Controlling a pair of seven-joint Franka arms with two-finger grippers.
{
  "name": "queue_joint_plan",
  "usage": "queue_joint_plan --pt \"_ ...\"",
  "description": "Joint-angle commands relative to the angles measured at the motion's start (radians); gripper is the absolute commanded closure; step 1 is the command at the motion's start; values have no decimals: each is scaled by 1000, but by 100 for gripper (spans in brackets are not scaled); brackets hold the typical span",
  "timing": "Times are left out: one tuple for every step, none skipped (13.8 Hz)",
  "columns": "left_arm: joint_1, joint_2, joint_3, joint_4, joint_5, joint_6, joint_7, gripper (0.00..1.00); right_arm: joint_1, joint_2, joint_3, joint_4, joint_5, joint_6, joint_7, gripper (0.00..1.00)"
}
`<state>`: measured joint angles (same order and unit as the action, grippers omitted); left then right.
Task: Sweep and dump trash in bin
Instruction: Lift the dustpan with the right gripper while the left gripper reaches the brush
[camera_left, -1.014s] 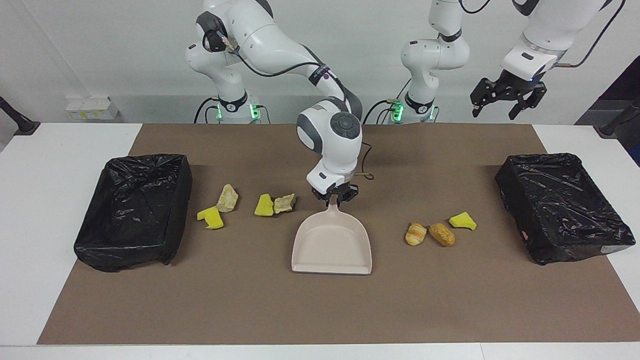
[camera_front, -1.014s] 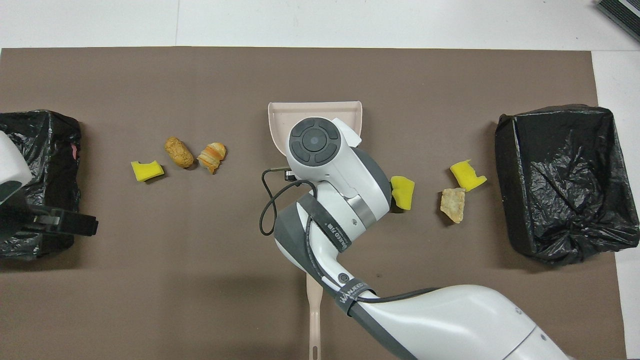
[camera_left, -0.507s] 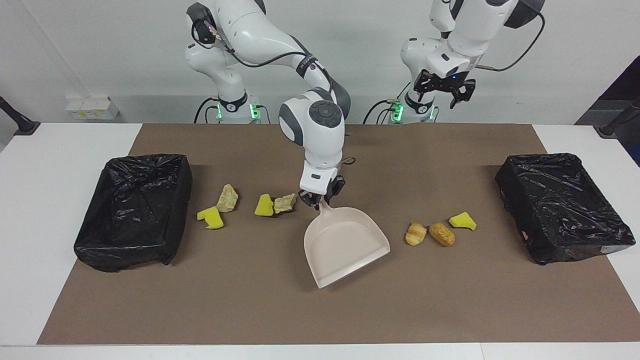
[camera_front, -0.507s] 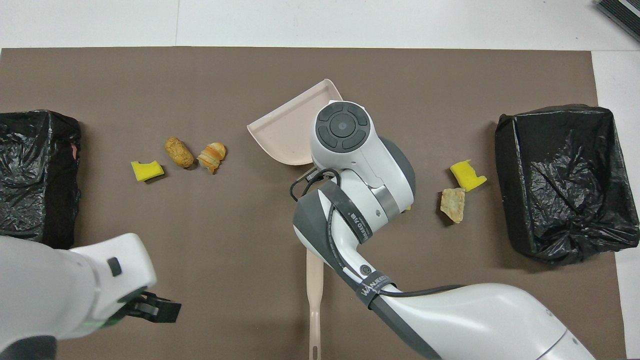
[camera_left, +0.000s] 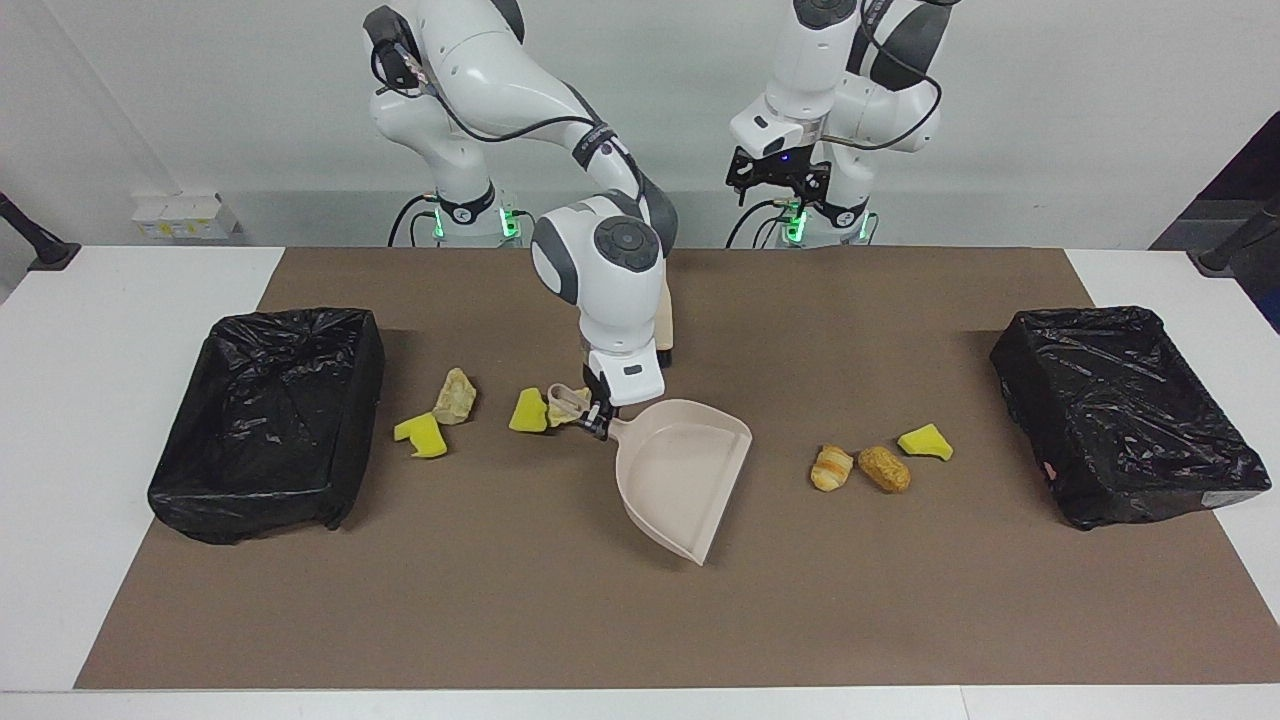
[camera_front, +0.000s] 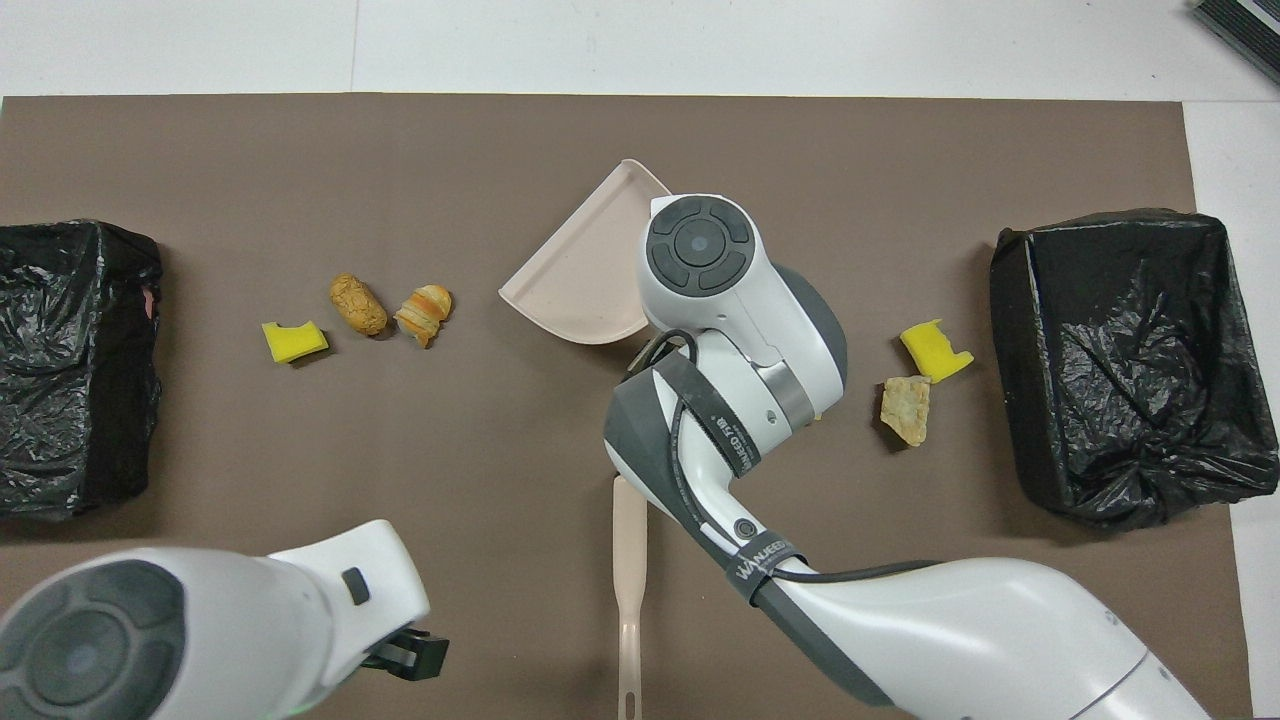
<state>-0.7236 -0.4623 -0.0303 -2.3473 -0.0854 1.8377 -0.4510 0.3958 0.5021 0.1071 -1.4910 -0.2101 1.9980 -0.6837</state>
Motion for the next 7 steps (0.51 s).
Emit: queue_joint_plan --pt "-118 8 18 -87 -10 171 -164 0 -26 -19 11 -9 -25 -21 -175 100" --pt "-147 49 18 -90 -10 216 -201 0 -25 -11 9 9 -35 -59 -215 100" --pt "-187 116 18 -86 -10 273 -253 0 -22 -8 11 21 -57 -85 -235 100" --pt "-223 198 18 -79 -10 340 -305 0 -18 -8 13 21 -80 -97 -272 100" --pt "-243 262 18 -78 -10 413 -337 0 -17 -8 13 23 -89 -100 -322 100" --pt "-252 308 18 -75 -10 473 -353 0 -17 2 13 26 -89 -104 -336 100" --pt "-261 330 18 -75 -10 501 -363 0 -12 30 14 49 -89 -113 -336 100"
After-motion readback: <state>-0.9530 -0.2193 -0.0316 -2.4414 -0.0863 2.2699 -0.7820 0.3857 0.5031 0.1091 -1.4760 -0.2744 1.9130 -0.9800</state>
